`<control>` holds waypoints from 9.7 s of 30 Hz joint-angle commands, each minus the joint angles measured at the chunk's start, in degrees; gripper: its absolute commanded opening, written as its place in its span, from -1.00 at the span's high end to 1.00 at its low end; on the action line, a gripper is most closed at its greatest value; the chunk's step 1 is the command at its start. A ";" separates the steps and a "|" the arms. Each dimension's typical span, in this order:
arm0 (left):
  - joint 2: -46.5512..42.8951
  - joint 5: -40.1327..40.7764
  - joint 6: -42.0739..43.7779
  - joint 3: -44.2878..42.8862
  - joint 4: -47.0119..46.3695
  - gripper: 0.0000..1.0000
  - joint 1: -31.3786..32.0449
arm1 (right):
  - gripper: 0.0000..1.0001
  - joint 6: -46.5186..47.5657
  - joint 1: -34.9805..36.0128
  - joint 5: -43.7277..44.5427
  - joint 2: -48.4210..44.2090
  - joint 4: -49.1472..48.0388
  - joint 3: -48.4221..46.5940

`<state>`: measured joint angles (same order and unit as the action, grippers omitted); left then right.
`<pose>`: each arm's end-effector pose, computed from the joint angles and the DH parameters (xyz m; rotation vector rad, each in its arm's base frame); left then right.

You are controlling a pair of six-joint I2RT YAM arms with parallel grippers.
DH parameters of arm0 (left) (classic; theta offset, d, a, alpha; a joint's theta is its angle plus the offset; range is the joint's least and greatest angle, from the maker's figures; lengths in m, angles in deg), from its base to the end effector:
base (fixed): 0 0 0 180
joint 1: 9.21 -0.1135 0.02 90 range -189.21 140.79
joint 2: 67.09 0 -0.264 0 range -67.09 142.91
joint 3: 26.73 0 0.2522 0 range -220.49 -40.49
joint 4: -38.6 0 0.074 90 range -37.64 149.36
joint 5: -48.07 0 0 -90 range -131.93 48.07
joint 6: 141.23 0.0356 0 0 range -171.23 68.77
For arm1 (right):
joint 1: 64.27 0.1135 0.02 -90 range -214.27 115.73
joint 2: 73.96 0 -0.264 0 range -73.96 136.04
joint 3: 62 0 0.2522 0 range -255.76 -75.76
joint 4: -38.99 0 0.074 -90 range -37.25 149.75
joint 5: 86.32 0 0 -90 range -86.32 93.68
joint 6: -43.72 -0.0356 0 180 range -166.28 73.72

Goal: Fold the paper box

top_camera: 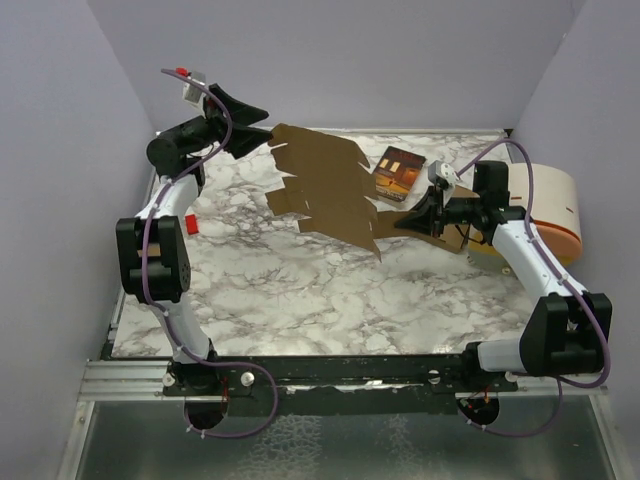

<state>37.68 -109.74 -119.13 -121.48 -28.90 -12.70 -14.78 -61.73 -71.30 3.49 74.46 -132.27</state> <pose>0.3840 -0.0096 0.3986 0.6965 1.1662 -1.2956 0.2723 0.0465 0.2833 -1.1048 1.5427 1.1385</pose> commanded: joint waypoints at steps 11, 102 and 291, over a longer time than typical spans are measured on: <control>2.02 -13.24 -11.97 -0.40 -20.79 -0.39 5.40 | 0.98 4.60 -0.17 -3.84 -0.77 4.00 -2.80; -44.90 5.49 61.39 24.70 80.75 -0.36 12.50 | 0.98 -17.74 6.24 -3.83 1.53 -6.86 -12.77; -33.58 18.64 61.38 29.61 86.25 1.00 4.57 | 0.47 -9.00 15.47 7.09 29.08 1.25 -17.54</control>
<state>5.92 -86.07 -57.12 -92.58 60.59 -8.70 -28.48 -41.62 -52.89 38.40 73.33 -148.43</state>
